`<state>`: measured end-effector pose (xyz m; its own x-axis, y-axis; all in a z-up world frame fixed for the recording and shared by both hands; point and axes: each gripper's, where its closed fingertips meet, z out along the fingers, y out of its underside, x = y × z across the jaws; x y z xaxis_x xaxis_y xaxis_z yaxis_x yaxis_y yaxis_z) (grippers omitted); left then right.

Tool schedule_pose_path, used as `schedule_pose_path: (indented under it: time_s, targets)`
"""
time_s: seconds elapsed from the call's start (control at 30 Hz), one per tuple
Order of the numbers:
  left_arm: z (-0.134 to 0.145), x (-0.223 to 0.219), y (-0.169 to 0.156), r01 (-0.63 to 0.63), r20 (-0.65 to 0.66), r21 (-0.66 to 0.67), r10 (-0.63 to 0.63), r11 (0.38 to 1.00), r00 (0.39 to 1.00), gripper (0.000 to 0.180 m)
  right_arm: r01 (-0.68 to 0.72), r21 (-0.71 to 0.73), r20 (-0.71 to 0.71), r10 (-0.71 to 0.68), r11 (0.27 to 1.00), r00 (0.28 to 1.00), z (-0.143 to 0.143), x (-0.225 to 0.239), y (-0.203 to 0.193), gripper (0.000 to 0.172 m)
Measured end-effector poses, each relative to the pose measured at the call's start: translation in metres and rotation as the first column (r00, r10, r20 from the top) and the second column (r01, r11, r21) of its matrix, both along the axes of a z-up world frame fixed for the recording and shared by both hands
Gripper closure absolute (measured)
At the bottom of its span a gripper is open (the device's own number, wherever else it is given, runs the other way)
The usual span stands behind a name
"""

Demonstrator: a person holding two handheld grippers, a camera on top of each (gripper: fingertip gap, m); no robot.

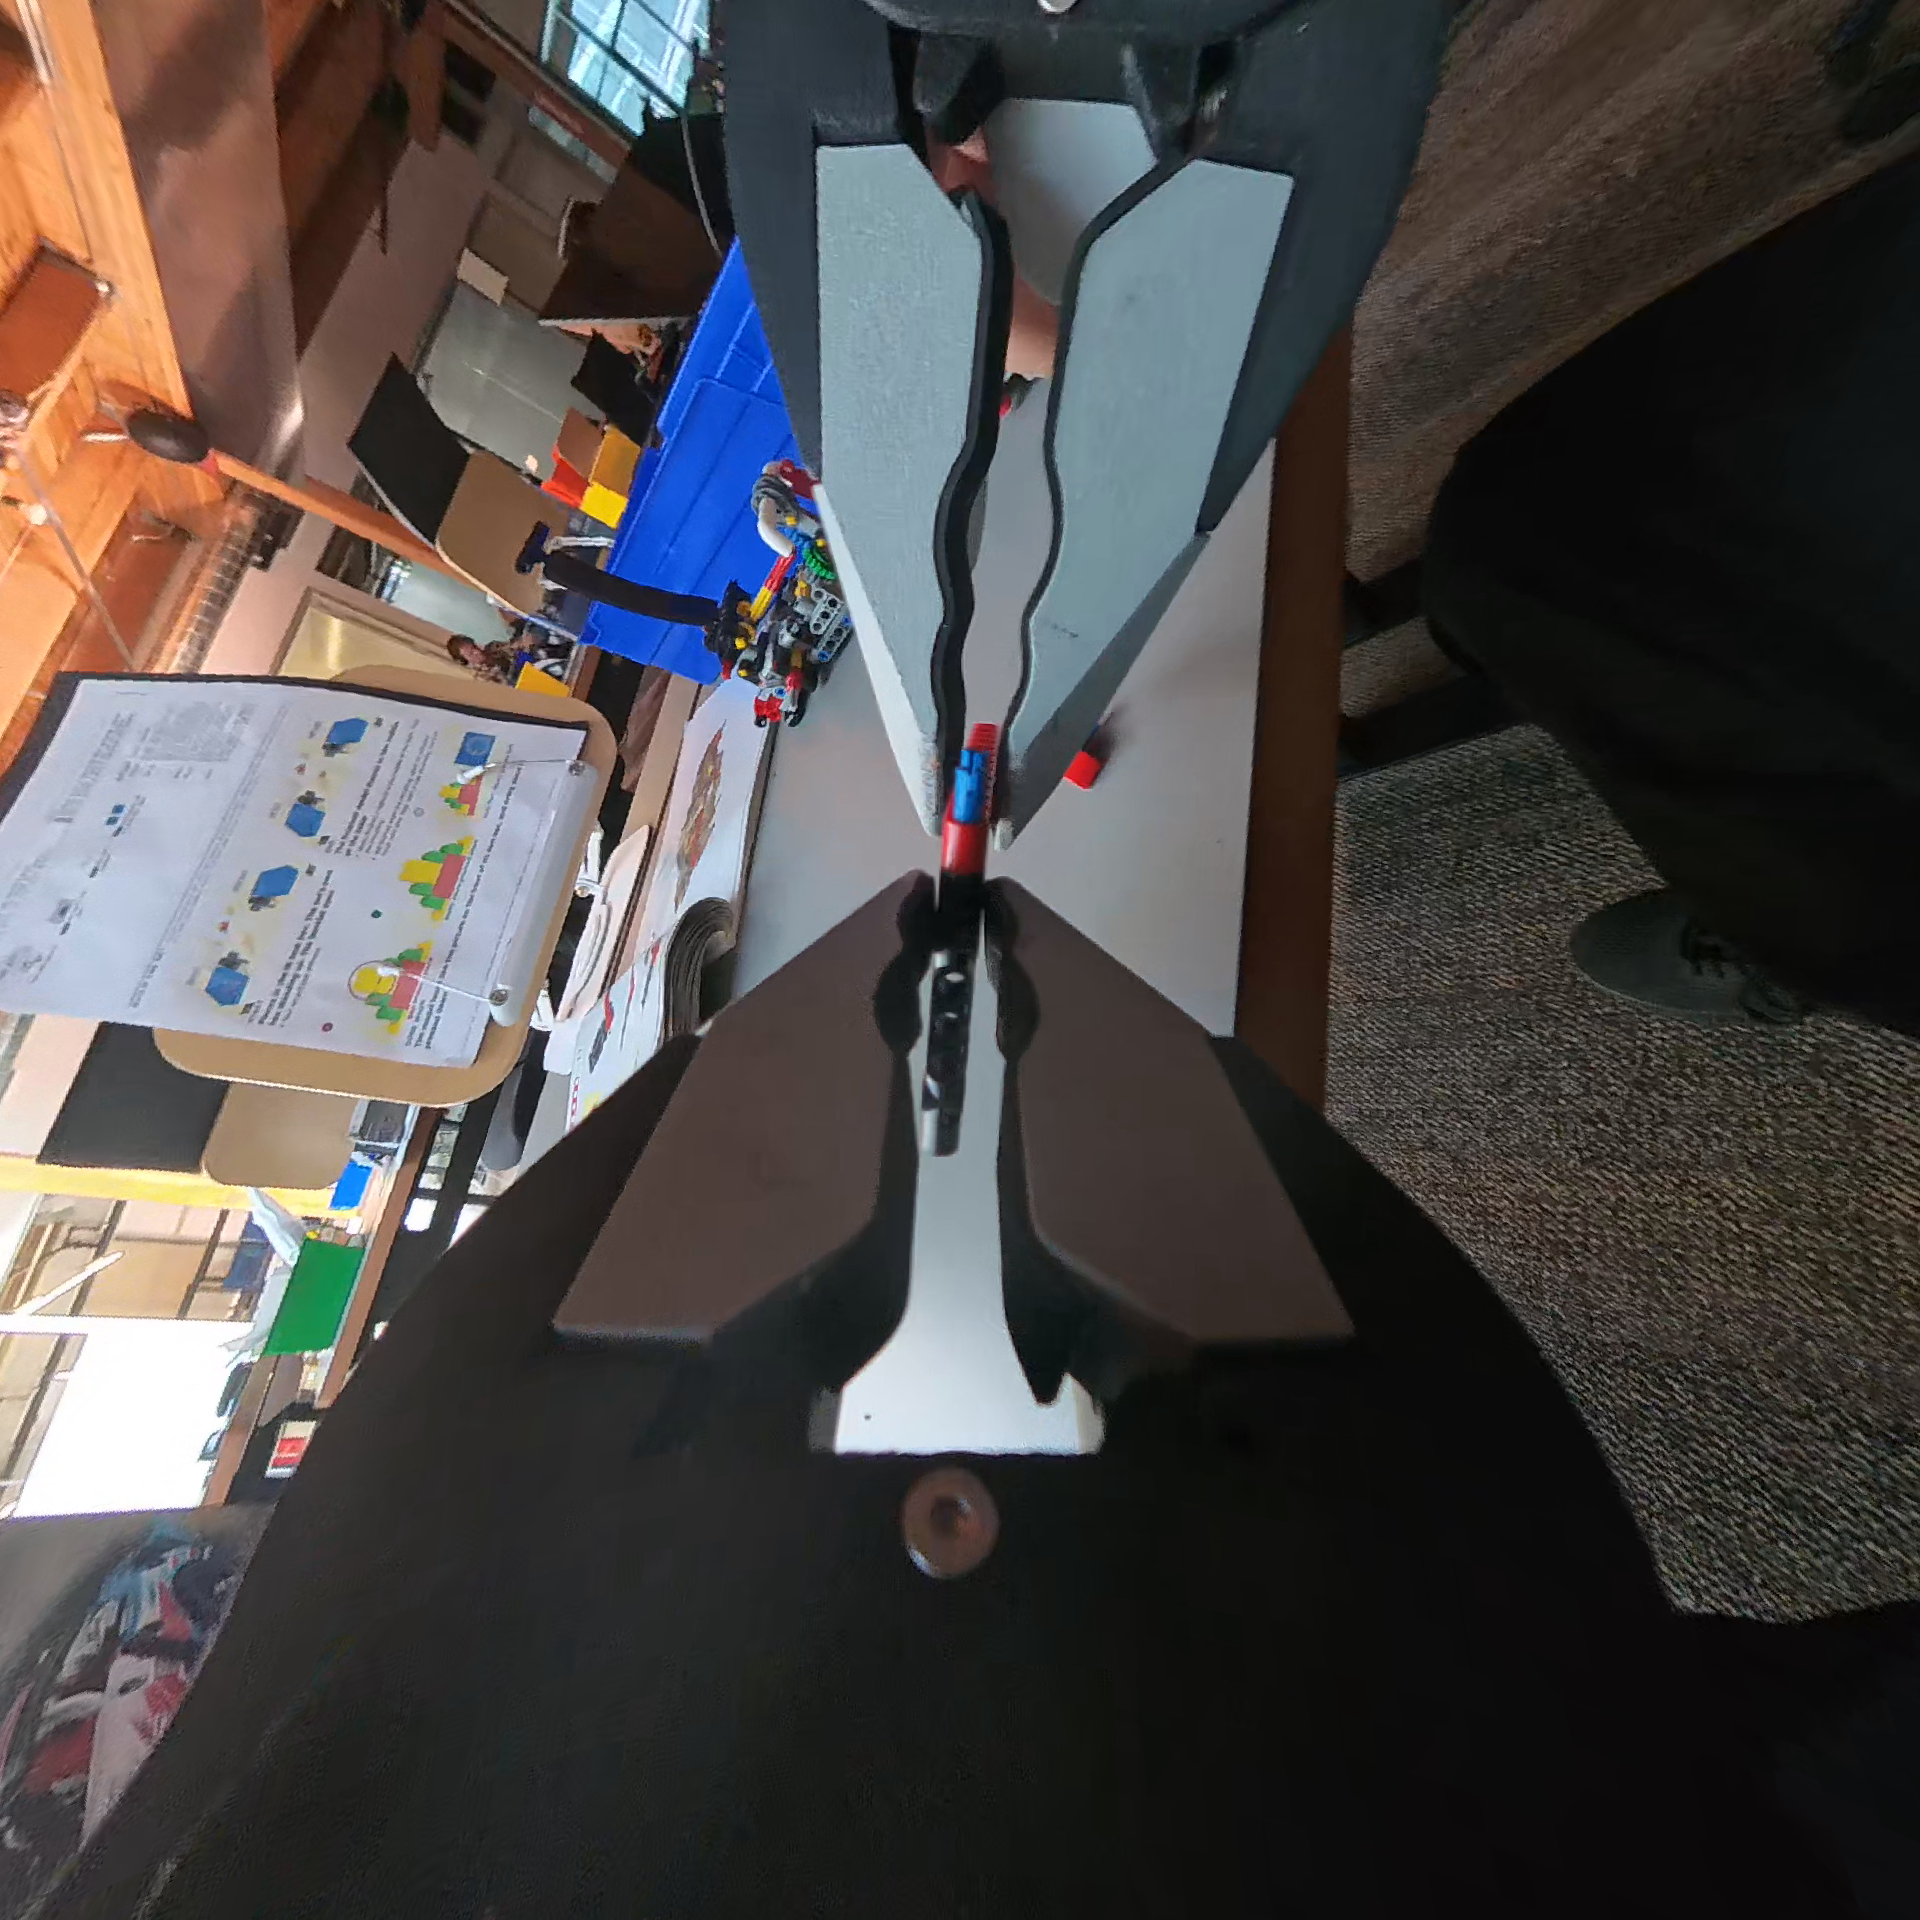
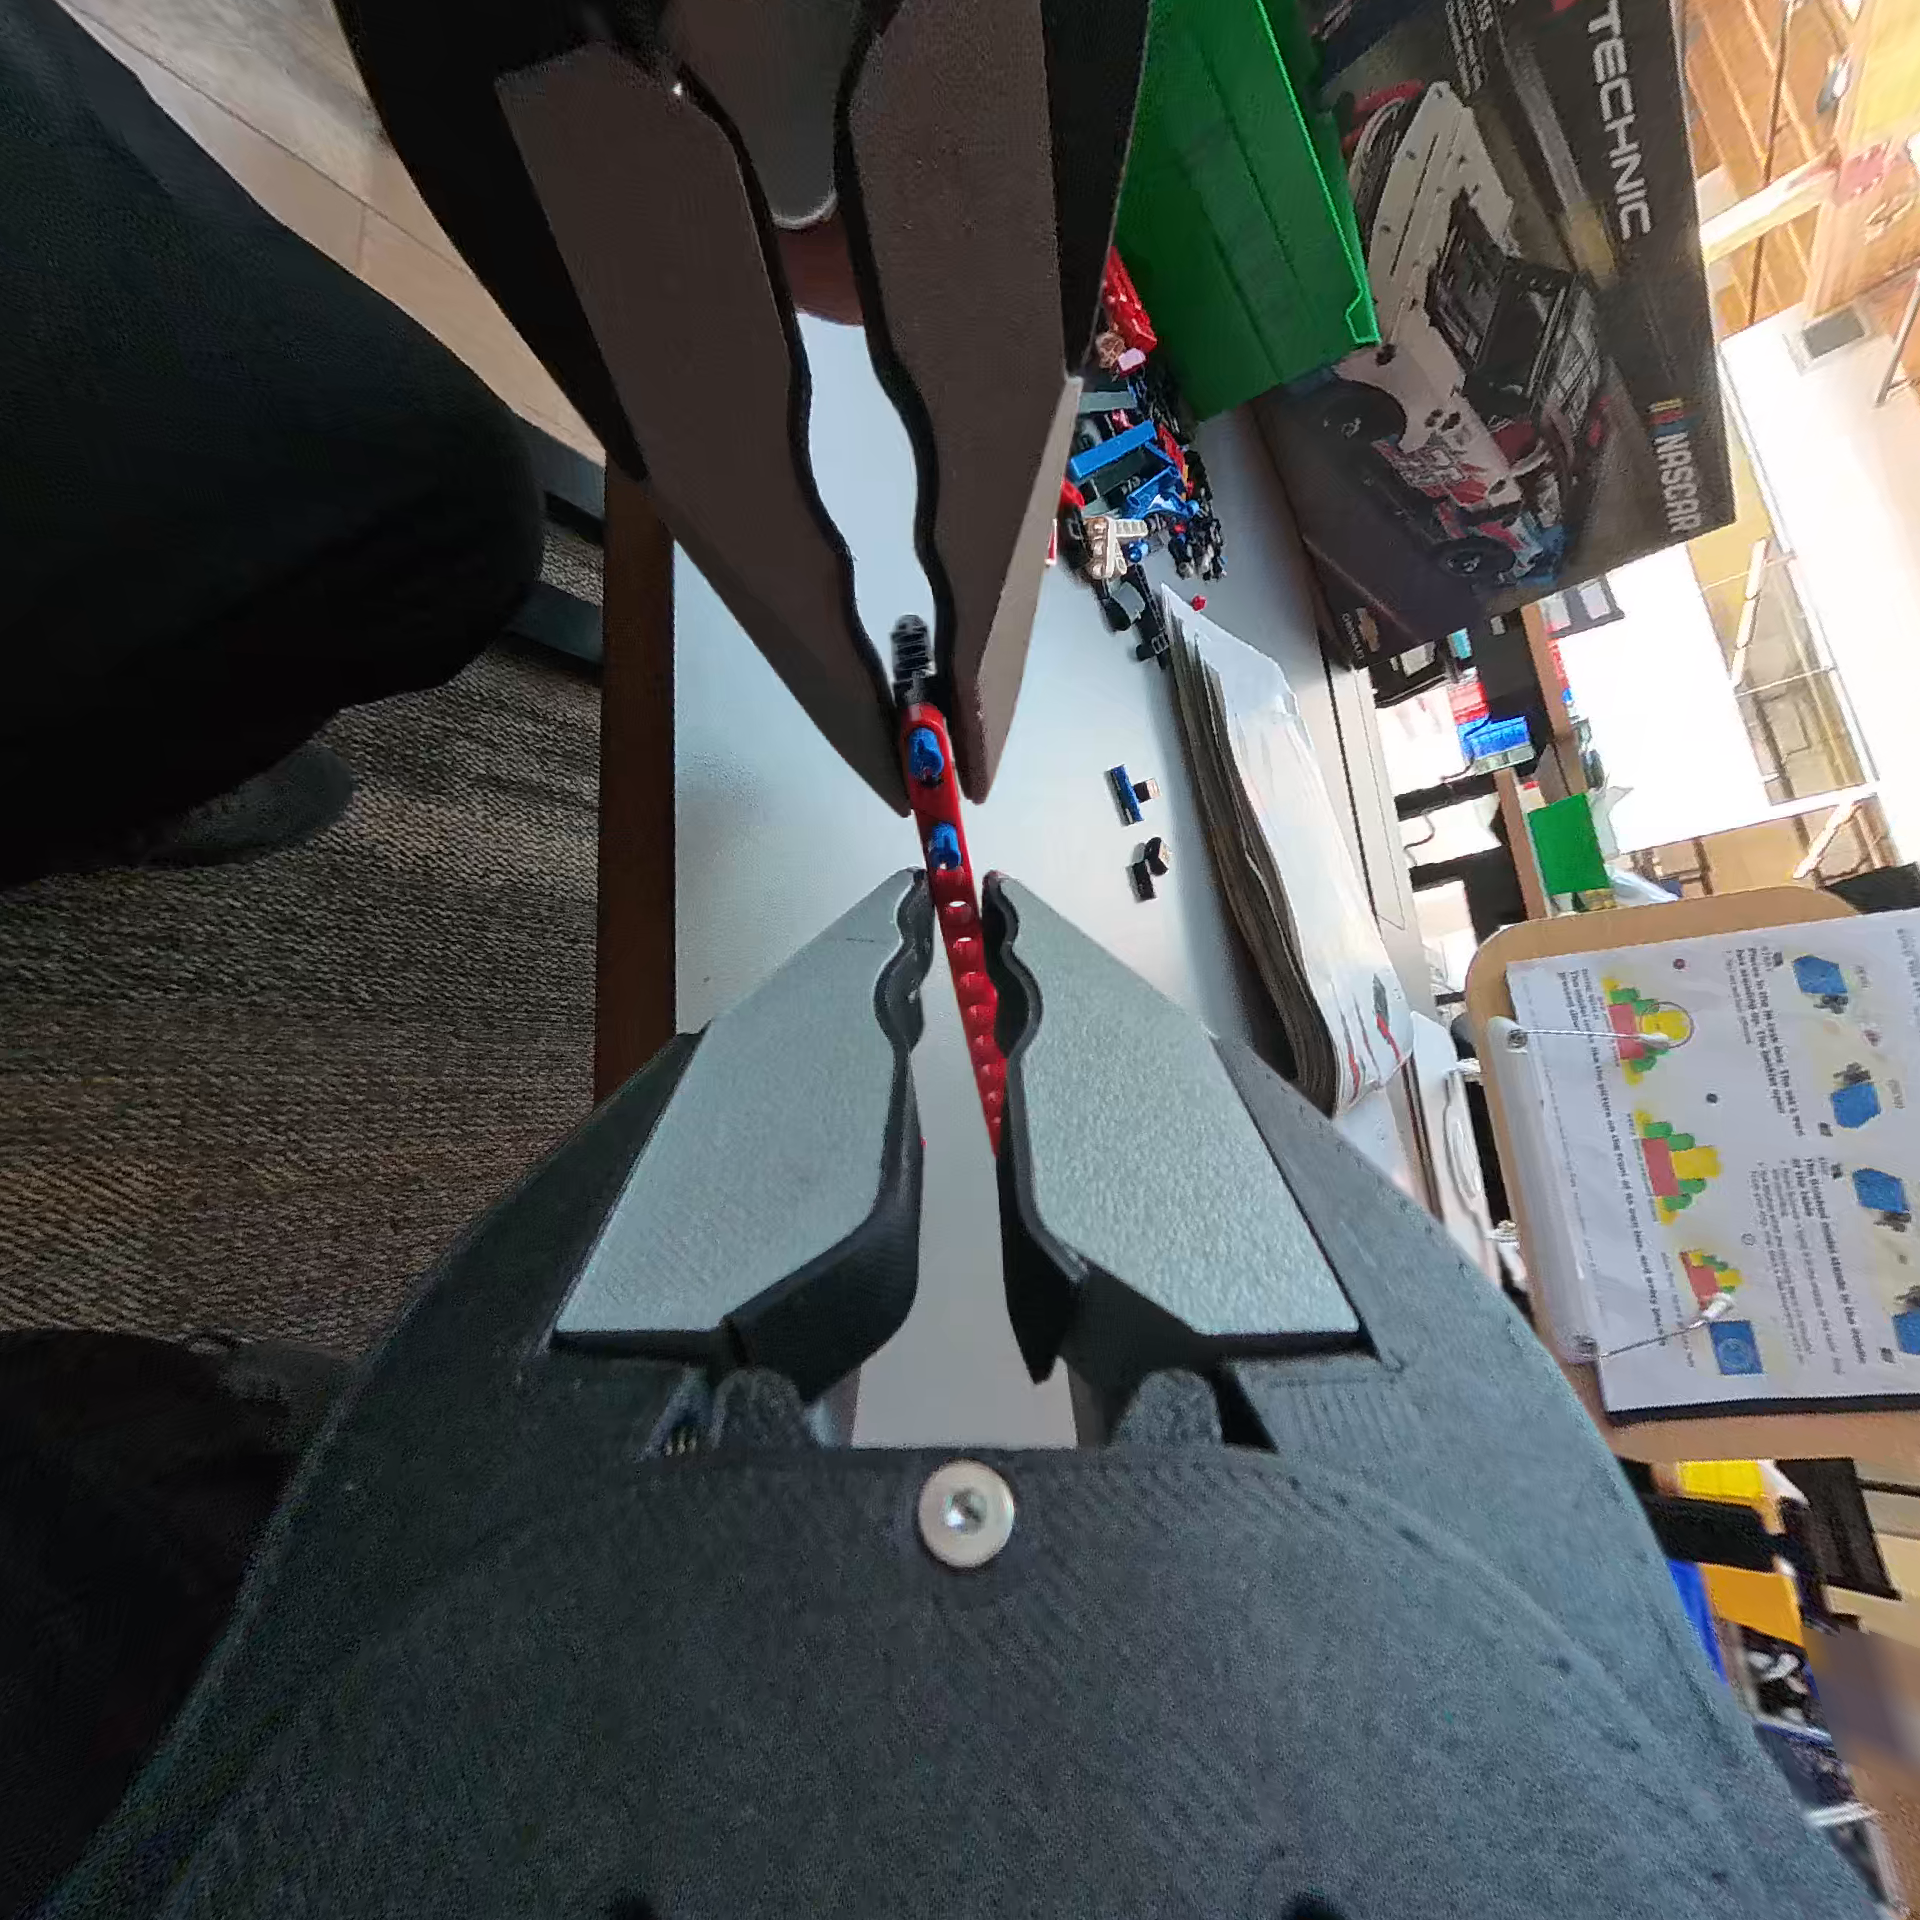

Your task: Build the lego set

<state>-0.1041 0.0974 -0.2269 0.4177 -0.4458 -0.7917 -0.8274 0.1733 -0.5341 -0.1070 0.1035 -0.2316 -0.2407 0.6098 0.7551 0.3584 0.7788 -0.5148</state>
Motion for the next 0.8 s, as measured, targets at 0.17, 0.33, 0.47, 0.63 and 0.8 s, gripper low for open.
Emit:
schedule_pose_path:
  time_s: [0.17,0.33,0.47,0.63,0.8]
  targets:
    - [-0.003,-0.009,0.004,-0.053,-0.002,-0.02,0.053,0.998,0.999,0.175,0.064,-0.14,0.009,-0.063,0.988,0.998,0.004,0.006,0.009,0.159]
    - [-0.014,-0.025,0.003,-0.071,-0.128,0.015,0.072,0.997,0.989,0.175,0.223,-0.384,0.117,-0.192,0.896,0.974,-0.013,0.035,0.03,0.155]
    - [-0.02,-0.016,-0.009,-0.017,-0.208,0.075,0.033,0.997,0.978,0.174,0.302,-0.466,0.214,-0.225,0.832,0.95,-0.035,0.038,0.034,0.135]
    - [-0.04,-0.017,-0.014,-0.037,-0.239,0.047,0.047,0.998,0.97,0.171,0.341,-0.53,0.257,-0.235,0.776,0.937,-0.045,0.029,0.034,0.148]
    - [-0.039,-0.014,-0.018,-0.06,-0.071,-0.088,0.054,0.994,0.996,0.158,0.361,-0.55,0.276,-0.244,0.753,0.93,-0.047,0.028,0.037,0.163]
